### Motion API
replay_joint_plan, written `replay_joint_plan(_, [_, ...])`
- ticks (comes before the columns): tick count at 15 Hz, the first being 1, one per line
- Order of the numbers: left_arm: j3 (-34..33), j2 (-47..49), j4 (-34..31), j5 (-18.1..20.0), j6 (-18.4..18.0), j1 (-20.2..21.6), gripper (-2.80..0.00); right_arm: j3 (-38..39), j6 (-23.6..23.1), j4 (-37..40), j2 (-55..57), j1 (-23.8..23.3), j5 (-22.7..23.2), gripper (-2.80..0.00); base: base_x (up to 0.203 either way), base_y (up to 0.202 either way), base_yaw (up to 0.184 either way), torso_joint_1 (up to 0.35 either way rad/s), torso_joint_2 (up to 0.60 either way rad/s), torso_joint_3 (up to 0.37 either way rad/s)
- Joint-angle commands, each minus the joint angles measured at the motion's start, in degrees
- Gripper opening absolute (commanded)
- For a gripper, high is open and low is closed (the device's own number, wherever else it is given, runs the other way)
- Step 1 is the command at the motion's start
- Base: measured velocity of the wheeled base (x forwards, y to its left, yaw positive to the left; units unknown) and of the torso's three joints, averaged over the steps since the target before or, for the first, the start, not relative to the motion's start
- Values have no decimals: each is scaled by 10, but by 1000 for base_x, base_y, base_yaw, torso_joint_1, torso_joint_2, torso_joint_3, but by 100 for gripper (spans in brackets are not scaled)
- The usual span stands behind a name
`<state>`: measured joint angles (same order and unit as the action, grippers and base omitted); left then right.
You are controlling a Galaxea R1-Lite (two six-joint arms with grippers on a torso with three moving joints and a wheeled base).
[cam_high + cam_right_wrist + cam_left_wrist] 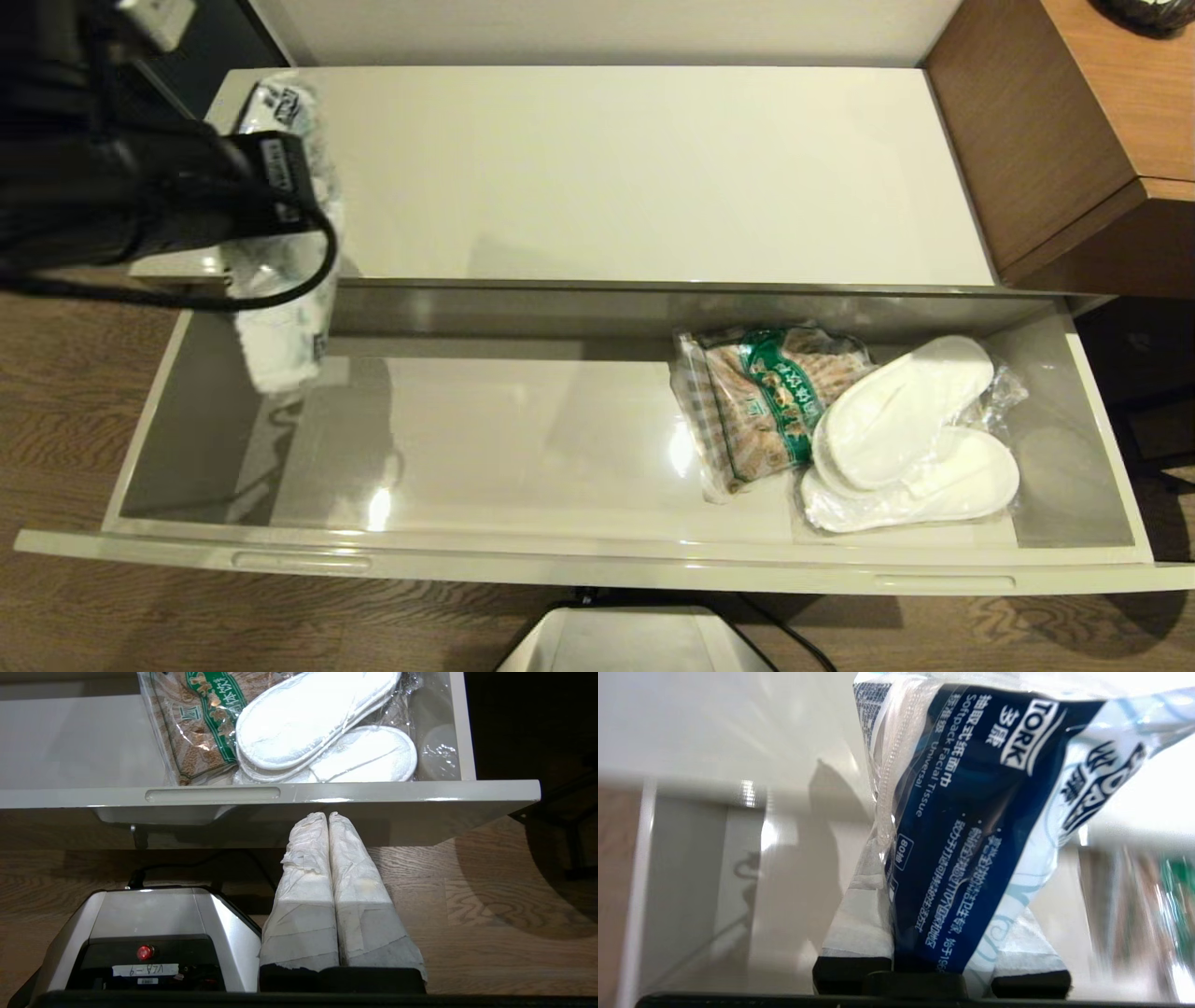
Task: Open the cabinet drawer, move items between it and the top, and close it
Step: Place the tissue on the table
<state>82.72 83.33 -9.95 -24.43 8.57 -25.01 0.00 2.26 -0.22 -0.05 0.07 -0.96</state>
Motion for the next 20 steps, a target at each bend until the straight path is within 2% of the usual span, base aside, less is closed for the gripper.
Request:
replay_joint_plan(1, [124, 171, 40, -20, -7, 12, -280, 1, 0, 0, -8, 0, 0, -280, 0, 0, 0, 0, 0, 0])
replay_joint_plan(3, [221, 248, 65, -52, -24, 18, -280, 2, 0, 0, -8, 1, 0, -280, 0, 0, 0, 0, 0, 0])
replay_joint_plan(4, [238, 261, 77, -68, -33, 21, -280, 2, 0, 0, -8, 1, 0, -280, 0, 0, 0, 0, 0, 0])
replay_joint_plan(6, [245, 267, 89, -75, -42, 22, -280, 2, 0, 0, -8, 0, 0, -280, 0, 0, 0, 0, 0, 0])
replay_joint_plan(8, [267, 326, 130, -106, -66, 23, -280, 2, 0, 0, -8, 0, 0, -280, 0, 0, 0, 0, 0, 0])
replay_joint_plan(10, [278, 344, 151, -133, -80, 25, -280, 2, 0, 0, -8, 0, 0, -280, 0, 0, 0, 0, 0, 0])
replay_joint_plan(20, [279, 352, 154, -141, -81, 22, -280, 2, 0, 0, -8, 1, 0, -280, 0, 0, 0, 0, 0, 0])
